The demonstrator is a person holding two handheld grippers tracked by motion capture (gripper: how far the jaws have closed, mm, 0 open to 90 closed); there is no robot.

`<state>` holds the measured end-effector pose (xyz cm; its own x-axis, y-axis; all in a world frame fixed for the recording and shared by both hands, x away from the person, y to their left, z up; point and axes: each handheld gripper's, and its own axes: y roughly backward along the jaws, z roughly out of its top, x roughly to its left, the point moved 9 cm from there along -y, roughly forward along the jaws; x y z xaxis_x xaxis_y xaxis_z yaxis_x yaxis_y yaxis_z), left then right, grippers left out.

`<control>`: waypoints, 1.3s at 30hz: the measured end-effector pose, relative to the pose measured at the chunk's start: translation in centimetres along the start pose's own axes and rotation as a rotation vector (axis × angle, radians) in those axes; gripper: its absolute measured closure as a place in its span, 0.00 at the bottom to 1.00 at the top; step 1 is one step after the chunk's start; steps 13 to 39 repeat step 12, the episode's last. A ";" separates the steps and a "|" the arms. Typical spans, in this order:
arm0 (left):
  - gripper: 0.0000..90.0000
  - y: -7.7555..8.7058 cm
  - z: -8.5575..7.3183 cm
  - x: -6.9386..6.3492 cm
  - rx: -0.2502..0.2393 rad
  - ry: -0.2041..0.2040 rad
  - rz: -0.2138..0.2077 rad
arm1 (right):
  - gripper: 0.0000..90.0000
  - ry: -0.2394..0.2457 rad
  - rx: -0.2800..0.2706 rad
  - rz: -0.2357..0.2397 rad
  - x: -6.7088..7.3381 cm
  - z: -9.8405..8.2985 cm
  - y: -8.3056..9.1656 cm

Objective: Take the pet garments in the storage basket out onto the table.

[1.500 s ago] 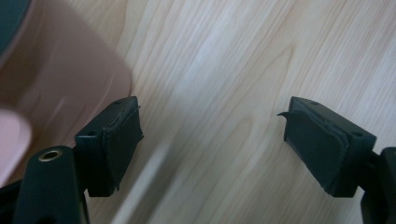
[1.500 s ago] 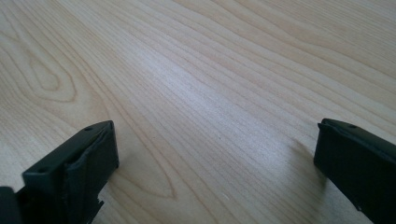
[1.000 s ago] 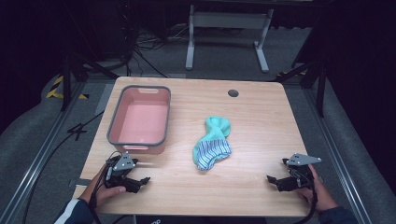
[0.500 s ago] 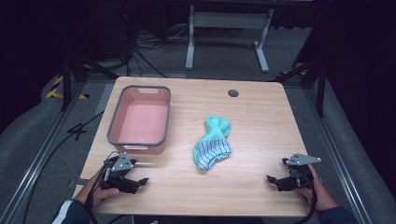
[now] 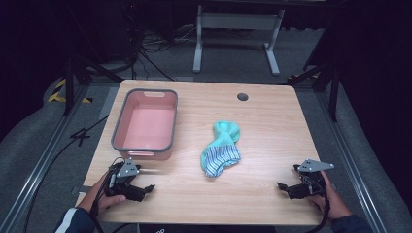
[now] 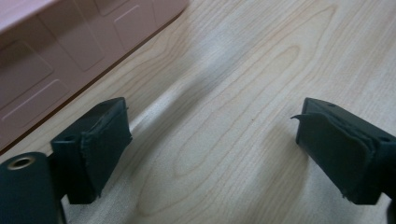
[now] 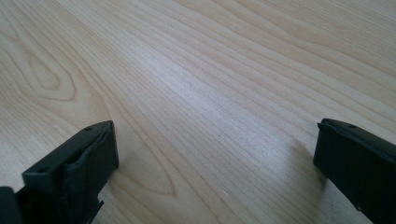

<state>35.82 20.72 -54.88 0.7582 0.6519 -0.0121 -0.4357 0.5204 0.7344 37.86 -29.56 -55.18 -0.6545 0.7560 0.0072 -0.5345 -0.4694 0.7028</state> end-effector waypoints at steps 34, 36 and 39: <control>0.09 -0.1 0.0 0.0 0.003 0.006 0.003 | 0.00 0.000 0.000 0.000 0.0 0.0 0.0; 0.09 -0.1 0.0 0.0 0.003 0.006 0.003 | 0.00 0.000 0.000 0.000 0.0 0.0 0.0; 0.09 -0.1 0.0 0.0 0.003 0.006 0.003 | 0.00 0.000 0.000 0.000 0.0 0.0 0.0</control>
